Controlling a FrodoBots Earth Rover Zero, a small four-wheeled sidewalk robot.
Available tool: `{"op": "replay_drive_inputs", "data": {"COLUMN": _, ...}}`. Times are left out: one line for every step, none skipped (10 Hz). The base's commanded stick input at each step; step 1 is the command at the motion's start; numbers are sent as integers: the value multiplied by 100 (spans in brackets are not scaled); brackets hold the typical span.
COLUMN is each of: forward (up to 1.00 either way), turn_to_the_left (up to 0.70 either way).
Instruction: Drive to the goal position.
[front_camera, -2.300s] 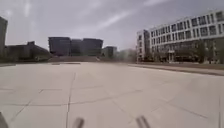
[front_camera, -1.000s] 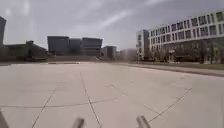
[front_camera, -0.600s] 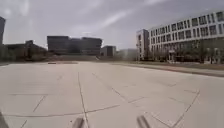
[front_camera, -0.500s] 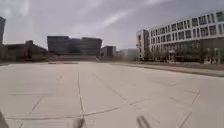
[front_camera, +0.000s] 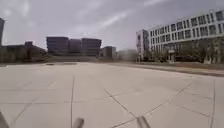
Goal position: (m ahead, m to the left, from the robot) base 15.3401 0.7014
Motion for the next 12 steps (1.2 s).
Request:
{"op": "replay_drive_inputs", "data": {"forward": 70, "turn_to_the_left": 27}}
{"op": "replay_drive_inputs", "data": {"forward": 70, "turn_to_the_left": 26}}
{"op": "replay_drive_inputs", "data": {"forward": 70, "turn_to_the_left": 9}}
{"op": "replay_drive_inputs", "data": {"forward": 70, "turn_to_the_left": 0}}
{"op": "replay_drive_inputs", "data": {"forward": 70, "turn_to_the_left": 0}}
{"op": "replay_drive_inputs", "data": {"forward": 70, "turn_to_the_left": 0}}
{"op": "replay_drive_inputs", "data": {"forward": 70, "turn_to_the_left": 0}}
{"op": "replay_drive_inputs", "data": {"forward": 70, "turn_to_the_left": 0}}
{"op": "replay_drive_inputs", "data": {"forward": 70, "turn_to_the_left": 0}}
{"op": "replay_drive_inputs", "data": {"forward": 70, "turn_to_the_left": 0}}
{"op": "replay_drive_inputs", "data": {"forward": 70, "turn_to_the_left": 0}}
{"op": "replay_drive_inputs", "data": {"forward": 70, "turn_to_the_left": 0}}
